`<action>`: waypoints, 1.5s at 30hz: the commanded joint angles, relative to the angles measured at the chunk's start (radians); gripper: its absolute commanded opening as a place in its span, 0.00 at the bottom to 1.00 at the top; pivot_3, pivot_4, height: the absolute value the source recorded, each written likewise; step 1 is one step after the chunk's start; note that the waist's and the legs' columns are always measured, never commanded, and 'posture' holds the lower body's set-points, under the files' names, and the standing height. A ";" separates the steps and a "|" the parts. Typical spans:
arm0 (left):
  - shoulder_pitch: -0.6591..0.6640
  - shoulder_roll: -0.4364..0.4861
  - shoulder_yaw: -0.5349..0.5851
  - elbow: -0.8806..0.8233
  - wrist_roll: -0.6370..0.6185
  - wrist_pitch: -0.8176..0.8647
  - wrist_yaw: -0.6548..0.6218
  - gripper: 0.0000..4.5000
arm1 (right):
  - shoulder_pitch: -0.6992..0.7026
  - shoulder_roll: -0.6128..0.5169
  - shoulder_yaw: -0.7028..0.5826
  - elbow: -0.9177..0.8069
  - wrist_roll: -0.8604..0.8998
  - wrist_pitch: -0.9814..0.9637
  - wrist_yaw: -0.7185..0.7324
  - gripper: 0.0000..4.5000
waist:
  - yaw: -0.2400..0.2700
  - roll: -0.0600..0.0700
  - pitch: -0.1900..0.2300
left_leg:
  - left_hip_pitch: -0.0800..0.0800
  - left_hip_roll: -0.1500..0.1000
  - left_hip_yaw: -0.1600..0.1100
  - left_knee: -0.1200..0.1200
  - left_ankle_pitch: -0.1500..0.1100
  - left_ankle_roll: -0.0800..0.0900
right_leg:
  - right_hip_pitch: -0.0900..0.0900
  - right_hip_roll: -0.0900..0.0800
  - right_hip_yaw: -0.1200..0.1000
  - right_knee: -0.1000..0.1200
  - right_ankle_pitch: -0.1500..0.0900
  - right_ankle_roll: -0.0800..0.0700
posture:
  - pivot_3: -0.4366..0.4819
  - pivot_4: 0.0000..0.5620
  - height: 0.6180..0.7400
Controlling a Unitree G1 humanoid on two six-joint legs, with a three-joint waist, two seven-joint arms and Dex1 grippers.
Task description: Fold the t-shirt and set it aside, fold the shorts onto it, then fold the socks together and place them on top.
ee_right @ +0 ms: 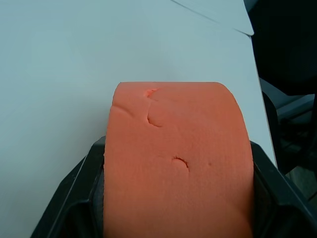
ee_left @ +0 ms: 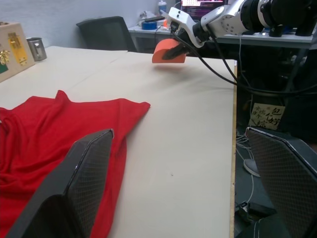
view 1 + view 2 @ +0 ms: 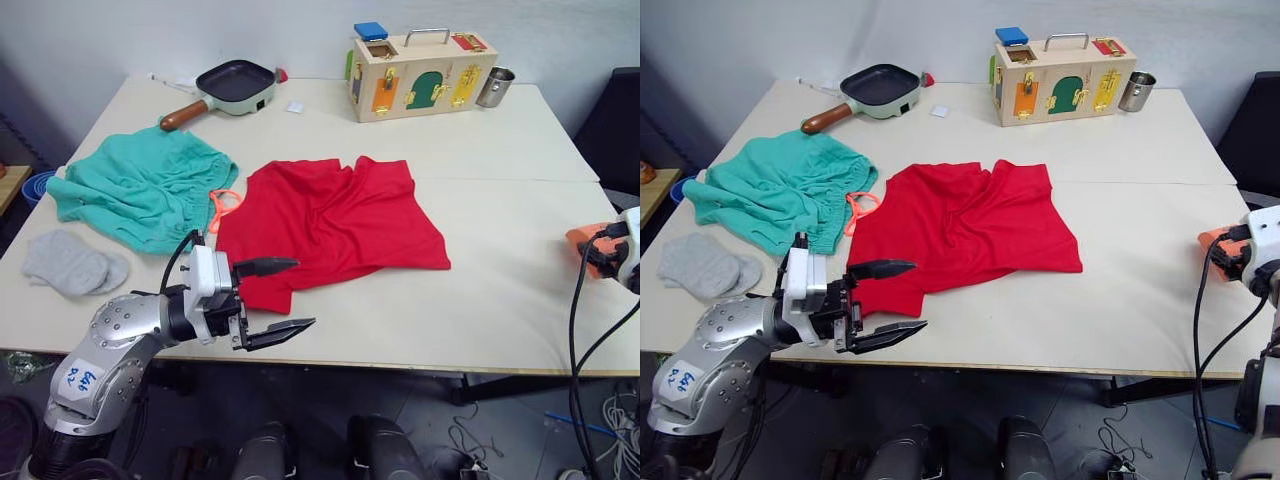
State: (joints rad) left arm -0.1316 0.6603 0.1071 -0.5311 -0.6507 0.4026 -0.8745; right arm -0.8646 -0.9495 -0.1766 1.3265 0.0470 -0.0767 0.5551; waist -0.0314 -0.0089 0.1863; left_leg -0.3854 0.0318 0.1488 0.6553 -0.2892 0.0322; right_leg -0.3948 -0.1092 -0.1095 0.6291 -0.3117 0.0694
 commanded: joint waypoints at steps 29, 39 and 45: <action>0.009 -0.020 0.049 -0.036 -0.044 -0.017 0.035 1.00 | -0.029 0.012 -0.261 0.000 0.115 0.259 -0.345 1.00 | 0.002 0.000 0.000 | -0.001 0.000 -0.001 -0.002 0.000 0.000 | -0.001 0.001 0.000 -0.001 0.000 0.000 | 0.48 0.27 1.00; 0.070 0.019 0.148 -0.017 -0.061 -0.016 0.015 1.00 | -0.042 -0.096 -0.237 -0.073 0.118 0.136 -0.013 1.00 | -0.004 0.002 0.000 | -0.001 0.000 0.000 -0.003 0.000 0.000 | -0.001 0.001 0.000 -0.001 0.000 0.000 | 0.48 0.27 1.00; 0.208 0.070 0.295 0.071 0.006 -0.076 -0.038 1.00 | 0.127 0.049 -0.236 -0.407 0.313 0.119 0.541 1.00 | -0.019 0.000 -0.001 | 0.001 0.002 0.000 -0.005 0.001 -0.002 | -0.001 0.003 0.001 -0.002 0.000 0.000 | 0.48 0.27 1.00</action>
State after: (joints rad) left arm 0.0411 0.7166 0.3373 -0.4906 -0.6720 0.3614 -0.8932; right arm -0.7968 -0.9368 -0.4141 1.0490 0.2821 0.0434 0.9356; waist -0.0503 -0.0084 0.1857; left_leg -0.3839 0.0366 0.1484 0.6502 -0.2885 0.0284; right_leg -0.3947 -0.1040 -0.1086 0.6269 -0.3116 0.0697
